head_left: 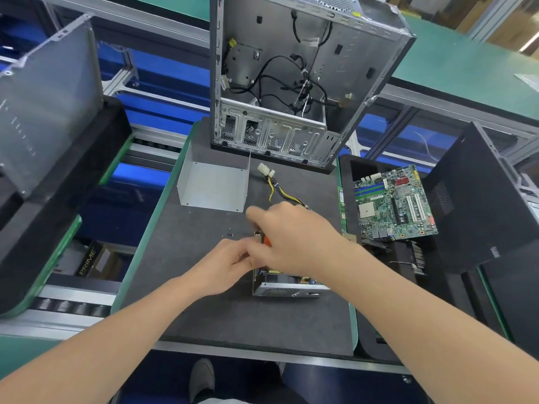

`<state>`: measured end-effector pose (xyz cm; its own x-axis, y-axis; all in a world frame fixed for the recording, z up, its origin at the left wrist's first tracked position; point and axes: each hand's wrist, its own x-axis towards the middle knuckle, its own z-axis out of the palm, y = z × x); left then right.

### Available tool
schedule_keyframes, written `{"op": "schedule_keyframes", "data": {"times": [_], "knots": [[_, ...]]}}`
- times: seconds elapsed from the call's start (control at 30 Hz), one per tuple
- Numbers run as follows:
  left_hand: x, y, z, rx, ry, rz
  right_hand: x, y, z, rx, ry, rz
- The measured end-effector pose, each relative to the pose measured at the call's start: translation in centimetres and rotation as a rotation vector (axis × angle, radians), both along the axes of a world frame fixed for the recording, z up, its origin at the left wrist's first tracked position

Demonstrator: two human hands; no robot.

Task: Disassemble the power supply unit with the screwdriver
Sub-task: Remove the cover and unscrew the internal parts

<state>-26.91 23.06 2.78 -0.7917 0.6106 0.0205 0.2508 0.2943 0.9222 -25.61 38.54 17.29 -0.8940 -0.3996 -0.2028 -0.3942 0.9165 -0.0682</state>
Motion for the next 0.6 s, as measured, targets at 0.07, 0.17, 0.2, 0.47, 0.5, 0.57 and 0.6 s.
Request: {"op": "schedule_keyframes", "data": {"times": [0.07,0.17,0.2,0.47,0.5,0.57,0.6], "knots": [[0.1,0.0,-0.1,0.012,-0.025,-0.015,0.1,-0.5,-0.4,0.069,0.118,-0.165],[0.0,-0.1,-0.5,0.041,-0.082,-0.028,-0.2,-0.8,-0.7,0.077,0.032,-0.265],[0.0,-0.1,-0.6,0.058,-0.092,-0.027,-0.5,-0.7,-0.7,0.070,-0.011,-0.256],[-0.2,-0.1,-0.7,0.048,-0.112,-0.059,-1.4,0.8,0.4,-0.008,-0.189,0.039],[-0.2,-0.1,-0.5,0.032,-0.120,-0.056,-1.4,0.9,0.4,-0.010,-0.204,0.094],[-0.3,0.0,-0.4,0.015,-0.111,-0.046,-1.3,0.8,0.4,-0.005,-0.212,0.158],[-0.2,0.0,-0.3,0.009,-0.107,-0.037,-1.2,0.7,0.3,-0.006,-0.206,0.158]]}}
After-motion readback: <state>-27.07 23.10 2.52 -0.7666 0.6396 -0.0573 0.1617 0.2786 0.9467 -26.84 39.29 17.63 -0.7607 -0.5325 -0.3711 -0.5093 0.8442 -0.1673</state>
